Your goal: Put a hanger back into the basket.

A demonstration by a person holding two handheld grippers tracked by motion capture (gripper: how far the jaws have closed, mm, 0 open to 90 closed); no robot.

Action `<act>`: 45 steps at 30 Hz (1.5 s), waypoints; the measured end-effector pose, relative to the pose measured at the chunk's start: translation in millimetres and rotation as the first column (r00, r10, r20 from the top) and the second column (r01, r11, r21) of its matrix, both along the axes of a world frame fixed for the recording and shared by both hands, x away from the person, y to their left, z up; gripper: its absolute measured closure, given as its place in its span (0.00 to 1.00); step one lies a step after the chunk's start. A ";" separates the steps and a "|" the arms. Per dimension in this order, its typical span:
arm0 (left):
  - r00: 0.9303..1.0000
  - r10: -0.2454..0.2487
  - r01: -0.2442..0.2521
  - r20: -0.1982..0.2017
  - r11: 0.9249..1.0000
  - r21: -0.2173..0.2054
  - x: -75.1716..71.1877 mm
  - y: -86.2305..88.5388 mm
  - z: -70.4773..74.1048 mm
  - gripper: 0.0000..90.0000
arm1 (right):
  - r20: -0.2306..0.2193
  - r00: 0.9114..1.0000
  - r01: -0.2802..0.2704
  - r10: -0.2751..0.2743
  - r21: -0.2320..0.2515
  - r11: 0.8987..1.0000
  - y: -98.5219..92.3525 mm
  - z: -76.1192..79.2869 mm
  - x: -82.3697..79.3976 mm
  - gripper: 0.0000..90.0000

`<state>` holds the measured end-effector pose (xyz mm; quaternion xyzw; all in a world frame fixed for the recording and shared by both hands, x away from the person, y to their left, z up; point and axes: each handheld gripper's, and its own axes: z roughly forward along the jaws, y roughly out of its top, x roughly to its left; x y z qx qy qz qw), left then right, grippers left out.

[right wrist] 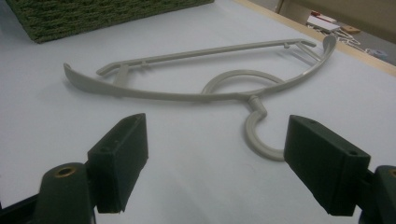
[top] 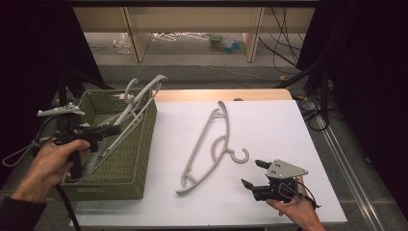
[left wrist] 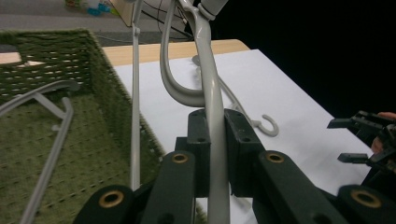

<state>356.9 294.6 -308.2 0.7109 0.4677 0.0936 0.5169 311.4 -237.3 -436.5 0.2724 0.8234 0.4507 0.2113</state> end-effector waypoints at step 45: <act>0.991 -0.038 0.057 -0.129 0.987 0.151 39.0 80.7 -52.3 0.89 | 0.000 1.000 0.004 -0.004 0.004 1.000 1.1 -1.3 1.7 0.25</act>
